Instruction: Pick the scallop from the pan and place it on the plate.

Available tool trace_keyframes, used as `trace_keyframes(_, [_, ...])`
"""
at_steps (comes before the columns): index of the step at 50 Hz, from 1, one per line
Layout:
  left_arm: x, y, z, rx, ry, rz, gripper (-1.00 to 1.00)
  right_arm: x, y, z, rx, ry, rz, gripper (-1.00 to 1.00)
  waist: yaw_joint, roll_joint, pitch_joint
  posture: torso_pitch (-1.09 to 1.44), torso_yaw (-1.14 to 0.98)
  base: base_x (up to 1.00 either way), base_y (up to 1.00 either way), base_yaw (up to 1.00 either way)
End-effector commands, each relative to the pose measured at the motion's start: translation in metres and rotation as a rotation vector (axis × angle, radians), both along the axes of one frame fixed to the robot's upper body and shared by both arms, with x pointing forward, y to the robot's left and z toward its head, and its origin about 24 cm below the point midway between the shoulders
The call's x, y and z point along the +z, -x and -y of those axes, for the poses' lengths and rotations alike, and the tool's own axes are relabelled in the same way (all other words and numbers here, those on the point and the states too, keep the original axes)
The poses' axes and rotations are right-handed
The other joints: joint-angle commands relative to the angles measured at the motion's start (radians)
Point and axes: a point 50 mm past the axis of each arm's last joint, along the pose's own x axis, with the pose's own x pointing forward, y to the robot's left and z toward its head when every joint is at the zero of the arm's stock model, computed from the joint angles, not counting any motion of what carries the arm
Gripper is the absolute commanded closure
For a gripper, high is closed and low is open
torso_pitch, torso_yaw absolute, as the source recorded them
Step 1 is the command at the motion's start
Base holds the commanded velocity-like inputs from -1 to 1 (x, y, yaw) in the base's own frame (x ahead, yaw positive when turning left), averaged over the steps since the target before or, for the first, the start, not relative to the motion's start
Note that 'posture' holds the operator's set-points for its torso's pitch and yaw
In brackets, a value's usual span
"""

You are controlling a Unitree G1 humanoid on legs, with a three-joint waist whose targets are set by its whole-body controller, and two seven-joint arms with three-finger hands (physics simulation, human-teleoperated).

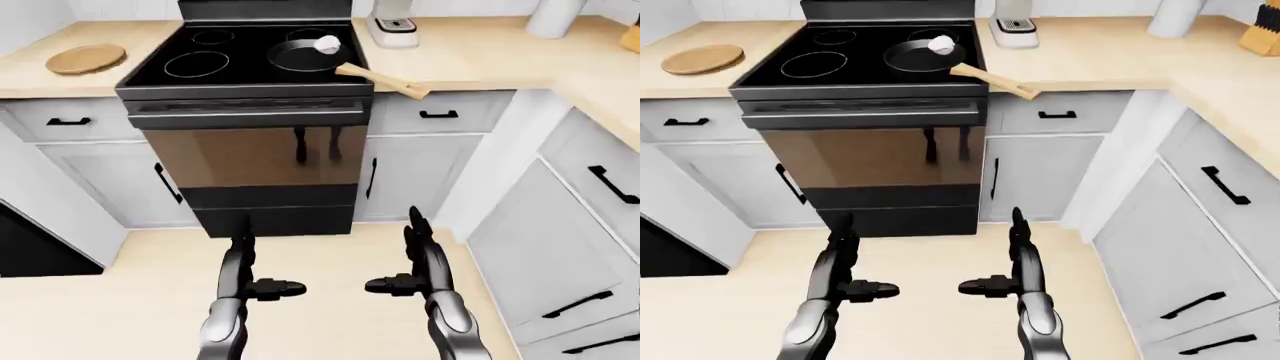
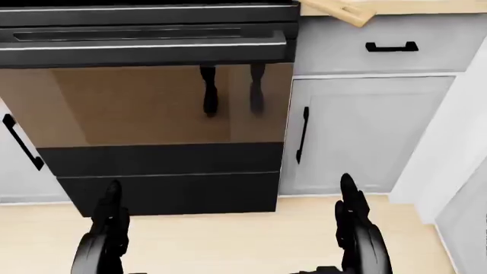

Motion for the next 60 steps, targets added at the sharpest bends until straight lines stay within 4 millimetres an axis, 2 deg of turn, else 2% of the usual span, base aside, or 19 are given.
trace_keyframes(1, [0.0332,-0.0092,0.0002,-0.004,-0.001,0.173,-1.0,0.0334,-0.0083,-0.0012,0.01,0.01,0.175,-1.0,-0.002,-0.008,-0.001,0.0,0.0,0.0,0.0,0.0])
trace_keyframes(3, [0.0327,-0.0092,0.0003,-0.004,-0.002,0.172,-1.0,0.0329,-0.0089,-0.0011,0.009,0.015,0.175,-1.0,0.007,-0.001,-0.062,0.0,0.0,0.0,0.0,0.0])
trace_keyframes(4, [0.0328,-0.009,0.0003,-0.004,-0.001,0.172,-1.0,0.0328,-0.0092,-0.0011,0.008,0.017,0.175,-1.0,0.007,-0.001,-0.052,0.0,0.0,0.0,0.0,0.0])
trace_keyframes(5, [0.0329,-0.009,0.0001,-0.004,-0.001,0.172,-1.0,0.0326,-0.0094,-0.0013,0.009,0.019,0.175,-1.0,0.006,-0.006,-0.016,0.0,0.0,0.0,0.0,0.0])
trace_keyframes(7, [0.0326,-0.0092,-0.0002,-0.002,-0.001,0.172,-1.0,0.0321,-0.0096,-0.0013,0.01,0.023,0.174,-1.0,0.007,-0.007,-0.069,0.0,0.0,0.0,0.0,0.0])
trace_keyframes(8, [0.0326,-0.0091,-0.0001,-0.002,-0.001,0.172,-1.0,0.0319,-0.0097,-0.0012,0.01,0.024,0.173,-1.0,0.007,-0.007,-0.075,0.0,0.0,0.0,0.0,0.0])
trace_keyframes(29, [0.0363,-0.0079,-0.0007,-0.001,0.004,0.177,-1.0,0.0305,-0.0082,-0.0018,0.009,0.031,0.163,-1.0,0.007,-0.003,-0.091,0.0,0.0,0.0,0.0,0.0])
trace_keyframes(30, [0.0363,-0.0076,-0.0008,-0.001,0.004,0.177,-1.0,0.0306,-0.0078,-0.002,0.009,0.032,0.162,-1.0,0.006,0.003,-0.105,0.0,0.0,0.0,0.16,0.0])
trace_keyframes(32, [0.0383,-0.0075,-0.0009,0.0,0.005,0.181,-1.0,0.0315,-0.0082,-0.0024,0.013,0.033,0.164,-1.0,0.003,-0.001,-0.079,0.0,0.0,0.0,0.24,0.0])
trace_keyframes(34, [0.0348,-0.0095,-0.0008,0.002,0.002,0.176,-1.0,0.0291,-0.0097,-0.0019,0.011,0.032,0.16,-1.0,-0.004,-0.029,-0.066,0.0,0.0,0.0,0.47,0.0])
trace_keyframes(37, [0.0366,-0.0084,-0.0009,0.002,0.004,0.179,-1.0,0.0302,-0.0085,-0.0025,0.013,0.033,0.161,-1.0,-0.006,-0.036,-0.077,0.0,0.0,0.0,0.5,0.0])
trace_keyframes(42, [0.036,-0.0089,-0.0006,0.001,0.003,0.177,-1.0,0.0289,-0.0092,-0.0024,0.013,0.034,0.159,-1.0,-0.013,0.023,-0.053,0.0,0.0,0.0,0.53,0.0])
trace_keyframes(44, [0.0364,-0.0086,-0.0005,0.001,0.003,0.178,-1.0,0.0292,-0.009,-0.0025,0.014,0.033,0.159,-1.0,-0.01,0.061,-0.063,0.0,0.0,0.0,0.72,0.0])
trace_keyframes(45, [0.0364,-0.0086,-0.0005,0.001,0.003,0.178,-1.0,0.031,-0.0086,-0.0032,0.02,0.028,0.172,-1.0,-0.007,0.101,-0.082,0.0,0.0,0.0,0.35,0.0])
trace_keyframes(46, [0.0362,-0.0087,-0.0005,0.001,0.004,0.178,-1.0,0.032,-0.0085,-0.0028,0.017,0.028,0.174,-1.0,0.0,0.084,-0.057,0.0,0.0,0.0,0.0,0.0])
trace_keyframes(47, [0.0358,-0.009,-0.0004,0.0,0.003,0.177,-1.0,0.0316,-0.0088,-0.0024,0.016,0.025,0.175,-1.0,-0.004,0.096,-0.063,0.0,0.0,0.0,0.0,0.0])
trace_keyframes(49, [0.036,-0.0089,-0.0001,-0.001,0.003,0.178,-1.0,0.0315,-0.0091,-0.0028,0.017,0.024,0.177,-1.0,-0.002,0.099,-0.07,0.0,0.0,0.0,0.0,0.0])
trace_keyframes(54, [0.0362,-0.0085,-0.0001,-0.001,0.003,0.178,-1.0,0.032,-0.0086,-0.0032,0.022,0.028,0.18,-1.0,0.0,0.062,-0.071,0.0,0.0,0.0,0.0,0.0])
trace_keyframes(60, [0.0355,-0.009,-0.0003,0.001,0.003,0.178,-1.0,0.0318,-0.0088,-0.0033,0.025,0.028,0.181,-1.0,0.014,0.045,-0.078,0.0,0.0,0.0,0.0,0.0])
